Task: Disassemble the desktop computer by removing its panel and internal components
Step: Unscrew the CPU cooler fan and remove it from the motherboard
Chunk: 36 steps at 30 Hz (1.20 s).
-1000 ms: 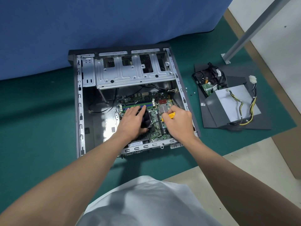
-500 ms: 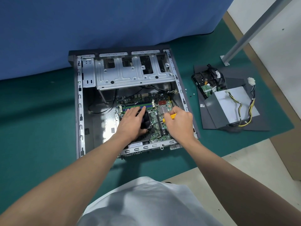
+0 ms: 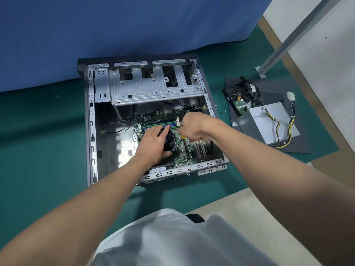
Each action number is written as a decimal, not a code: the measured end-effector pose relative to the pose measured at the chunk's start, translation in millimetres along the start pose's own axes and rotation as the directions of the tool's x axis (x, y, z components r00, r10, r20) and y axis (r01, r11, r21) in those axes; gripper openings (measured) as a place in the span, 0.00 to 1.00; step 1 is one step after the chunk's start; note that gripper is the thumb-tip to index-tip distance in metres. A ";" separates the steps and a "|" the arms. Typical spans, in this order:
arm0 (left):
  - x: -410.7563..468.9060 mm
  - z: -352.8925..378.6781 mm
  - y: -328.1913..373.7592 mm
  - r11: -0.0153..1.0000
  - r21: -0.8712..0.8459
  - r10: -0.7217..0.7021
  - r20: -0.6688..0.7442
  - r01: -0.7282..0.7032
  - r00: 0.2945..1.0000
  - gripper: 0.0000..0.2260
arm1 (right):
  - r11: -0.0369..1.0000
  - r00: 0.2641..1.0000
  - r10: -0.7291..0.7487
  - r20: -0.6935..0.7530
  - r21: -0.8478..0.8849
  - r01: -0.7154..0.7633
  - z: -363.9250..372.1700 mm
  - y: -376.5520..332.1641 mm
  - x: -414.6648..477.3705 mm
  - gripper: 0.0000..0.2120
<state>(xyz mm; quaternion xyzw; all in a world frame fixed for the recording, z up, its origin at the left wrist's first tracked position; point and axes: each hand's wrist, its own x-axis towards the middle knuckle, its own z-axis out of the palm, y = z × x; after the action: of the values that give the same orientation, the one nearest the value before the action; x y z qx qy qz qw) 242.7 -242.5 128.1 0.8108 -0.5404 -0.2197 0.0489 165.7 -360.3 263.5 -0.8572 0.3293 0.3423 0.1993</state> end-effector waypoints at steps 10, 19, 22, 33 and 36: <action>-1.0 -2.0 1.1 1.000 -0.010 0.003 -0.004 -0.003 1.000 0.43 | 0.743 0.919 -0.394 -0.031 -0.599 0.298 10.2 1.8 -16.8 0.12; -0.8 -1.5 0.3 1.000 -0.012 0.003 -0.014 -0.004 1.000 0.43 | 0.937 0.980 0.121 0.159 0.308 -0.166 9.5 -2.1 1.9 0.14; -1.4 -0.9 0.4 1.000 -0.024 -0.002 -0.013 0.002 1.000 0.43 | 0.812 0.898 0.194 0.394 0.449 -0.372 4.0 -5.1 10.1 0.08; 1.1 2.6 -1.0 0.998 -0.057 -0.002 -0.026 0.001 1.000 0.43 | 0.643 0.918 -0.396 0.005 -0.712 0.282 20.0 -12.9 -1.8 0.14; 1.1 2.7 -2.5 0.998 -0.061 0.005 -0.030 -0.006 1.000 0.43 | 0.808 0.946 -0.324 0.009 -0.517 0.282 14.7 -13.0 -7.7 0.05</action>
<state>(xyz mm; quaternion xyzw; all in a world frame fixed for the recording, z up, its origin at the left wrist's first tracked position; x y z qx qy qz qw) 244.1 -242.0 124.6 0.8105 -0.5349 -0.2240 0.0822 164.0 -339.5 260.4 -0.9333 0.0933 0.3467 0.0036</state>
